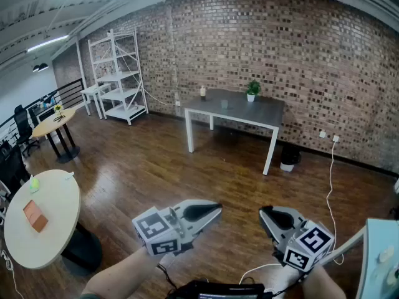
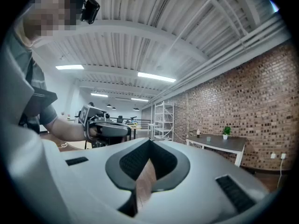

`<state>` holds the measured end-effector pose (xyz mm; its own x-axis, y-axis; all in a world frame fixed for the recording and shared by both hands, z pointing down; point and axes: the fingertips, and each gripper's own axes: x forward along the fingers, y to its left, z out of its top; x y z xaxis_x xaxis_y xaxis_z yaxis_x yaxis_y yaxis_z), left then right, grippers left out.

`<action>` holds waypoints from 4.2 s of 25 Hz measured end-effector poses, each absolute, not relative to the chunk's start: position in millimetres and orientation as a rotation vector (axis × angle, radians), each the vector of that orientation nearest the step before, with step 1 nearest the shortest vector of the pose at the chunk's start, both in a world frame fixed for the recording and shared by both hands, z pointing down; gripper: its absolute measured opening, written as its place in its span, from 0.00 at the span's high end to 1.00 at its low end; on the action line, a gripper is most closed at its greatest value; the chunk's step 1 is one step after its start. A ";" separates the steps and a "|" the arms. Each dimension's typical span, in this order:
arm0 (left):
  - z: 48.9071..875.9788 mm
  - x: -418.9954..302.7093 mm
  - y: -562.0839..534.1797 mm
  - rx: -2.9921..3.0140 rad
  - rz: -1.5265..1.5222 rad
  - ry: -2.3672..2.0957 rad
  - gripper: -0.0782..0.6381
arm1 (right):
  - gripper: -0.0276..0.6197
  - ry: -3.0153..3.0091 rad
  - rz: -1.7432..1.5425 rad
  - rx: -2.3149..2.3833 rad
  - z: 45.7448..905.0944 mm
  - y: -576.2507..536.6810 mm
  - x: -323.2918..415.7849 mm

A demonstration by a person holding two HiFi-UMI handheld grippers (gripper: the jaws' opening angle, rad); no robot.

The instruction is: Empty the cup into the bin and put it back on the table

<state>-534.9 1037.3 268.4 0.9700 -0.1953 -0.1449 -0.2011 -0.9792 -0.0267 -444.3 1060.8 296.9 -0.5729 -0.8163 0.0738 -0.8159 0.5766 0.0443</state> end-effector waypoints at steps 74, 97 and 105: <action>286.6 -402.7 391.5 -3.020 0.241 0.460 0.89 | 0.95 -2.751 0.074 1.396 316.8 400.1 -310.2; 286.2 -405.3 163.2 -2.921 0.307 0.247 0.89 | 0.95 -2.672 0.109 1.523 316.7 167.5 -314.0; 295.7 -394.1 94.3 -2.965 0.317 0.255 0.89 | 0.95 -2.644 0.133 1.509 325.8 102.1 -304.4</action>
